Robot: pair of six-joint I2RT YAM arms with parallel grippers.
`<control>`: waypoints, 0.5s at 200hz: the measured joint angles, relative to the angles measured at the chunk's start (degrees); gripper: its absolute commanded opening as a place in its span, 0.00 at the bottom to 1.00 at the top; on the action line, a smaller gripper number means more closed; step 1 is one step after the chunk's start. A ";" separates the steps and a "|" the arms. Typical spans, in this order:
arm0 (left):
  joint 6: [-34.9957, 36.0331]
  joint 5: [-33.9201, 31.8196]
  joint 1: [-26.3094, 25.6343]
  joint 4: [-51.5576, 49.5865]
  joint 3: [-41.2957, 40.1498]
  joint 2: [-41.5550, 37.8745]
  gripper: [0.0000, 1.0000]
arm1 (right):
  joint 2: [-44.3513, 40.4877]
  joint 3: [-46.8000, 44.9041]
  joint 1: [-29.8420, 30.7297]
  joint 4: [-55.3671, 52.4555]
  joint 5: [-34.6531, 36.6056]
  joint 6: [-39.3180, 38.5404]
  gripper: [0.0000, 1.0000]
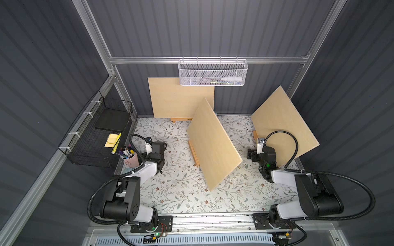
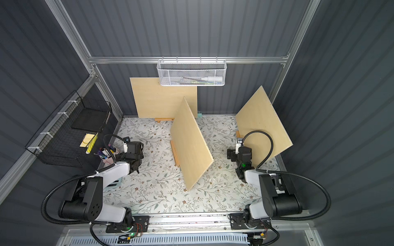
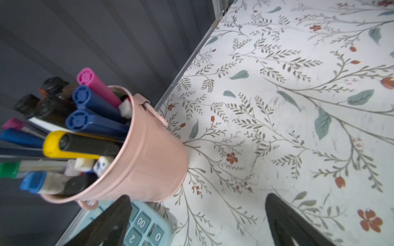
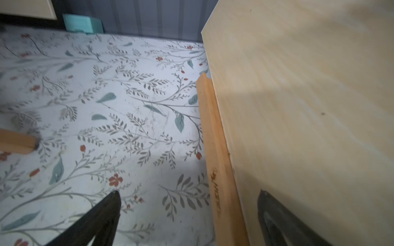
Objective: Assemble the easel
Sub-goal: Reset both arms
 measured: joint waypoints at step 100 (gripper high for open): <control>9.01 10.82 2.36 29.16 -9.33 6.82 0.99 | 2.62 0.17 -5.29 2.62 -12.22 1.40 0.99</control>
